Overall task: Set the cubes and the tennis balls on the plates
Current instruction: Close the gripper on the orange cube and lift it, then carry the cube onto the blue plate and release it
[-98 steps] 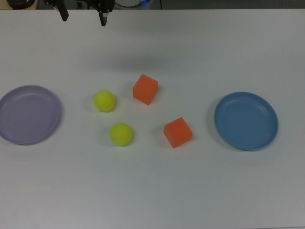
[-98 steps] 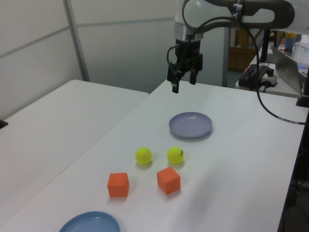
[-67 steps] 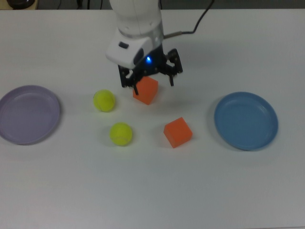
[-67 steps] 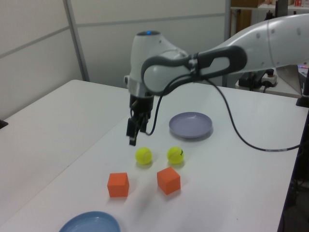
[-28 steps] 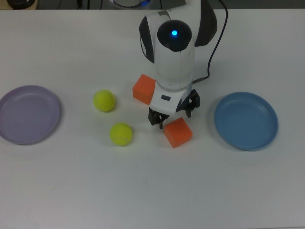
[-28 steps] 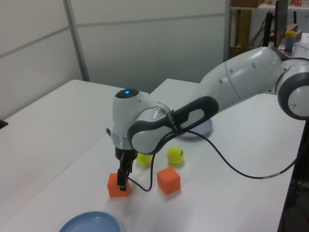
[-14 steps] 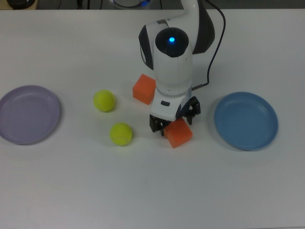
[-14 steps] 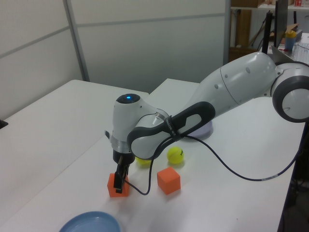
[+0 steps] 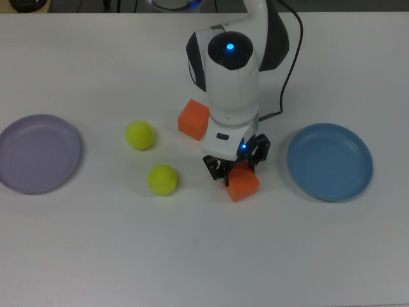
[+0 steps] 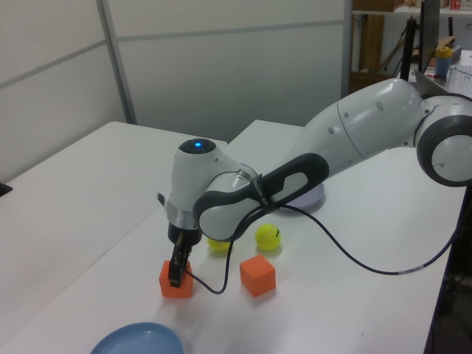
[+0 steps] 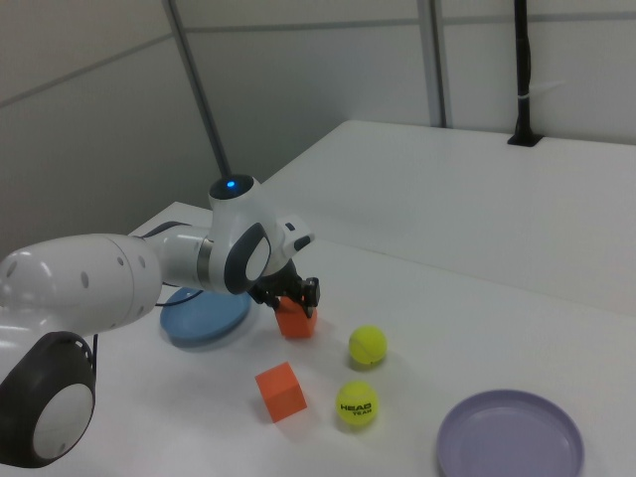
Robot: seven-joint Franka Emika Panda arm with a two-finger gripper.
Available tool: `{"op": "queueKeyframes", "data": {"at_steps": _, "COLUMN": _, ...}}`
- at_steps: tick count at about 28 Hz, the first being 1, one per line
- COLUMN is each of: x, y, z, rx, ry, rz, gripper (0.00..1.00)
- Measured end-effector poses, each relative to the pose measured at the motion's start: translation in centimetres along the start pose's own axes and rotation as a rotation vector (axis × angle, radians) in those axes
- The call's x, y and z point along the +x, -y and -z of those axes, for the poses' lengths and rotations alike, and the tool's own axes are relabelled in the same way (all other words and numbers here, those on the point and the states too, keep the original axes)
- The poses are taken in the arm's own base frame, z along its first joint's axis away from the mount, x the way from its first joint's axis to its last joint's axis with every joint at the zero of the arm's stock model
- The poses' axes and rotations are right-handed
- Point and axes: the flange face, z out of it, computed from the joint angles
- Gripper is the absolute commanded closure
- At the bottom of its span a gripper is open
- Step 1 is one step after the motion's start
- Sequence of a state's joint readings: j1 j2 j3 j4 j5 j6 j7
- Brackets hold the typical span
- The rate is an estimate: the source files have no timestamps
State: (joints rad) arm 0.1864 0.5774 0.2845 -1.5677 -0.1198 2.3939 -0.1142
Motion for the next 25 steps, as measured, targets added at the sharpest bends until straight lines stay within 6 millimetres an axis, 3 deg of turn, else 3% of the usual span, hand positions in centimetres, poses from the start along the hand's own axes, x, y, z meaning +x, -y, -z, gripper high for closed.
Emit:
{"op": "queueKeyframes", "data": {"at_steps": 5, "x": 1.8, "y": 2.9, "z": 3.7, "rx": 0.016, "ry": -0.064, "rz": 0.008, "gripper": 1.00}}
{"op": "queueKeyframes", "data": {"at_steps": 11, "x": 3.0, "y": 9.7, "z": 7.3, "rx": 0.058, "ry": -0.114, "rz": 0.018, "gripper": 1.00}}
{"op": "queueKeyframes", "data": {"at_steps": 13, "x": 3.1, "y": 12.5, "z": 7.6, "rx": 0.072, "ry": -0.116, "rz": 0.030, "gripper": 1.00}}
{"op": "queueKeyframes", "data": {"at_steps": 19, "x": 2.6, "y": 18.3, "z": 6.7, "rx": 0.087, "ry": -0.097, "rz": 0.069, "gripper": 1.00}}
{"op": "queueKeyframes", "data": {"at_steps": 25, "x": 1.9, "y": 20.8, "z": 4.9, "rx": 0.059, "ry": -0.074, "rz": 0.076, "gripper": 1.00}}
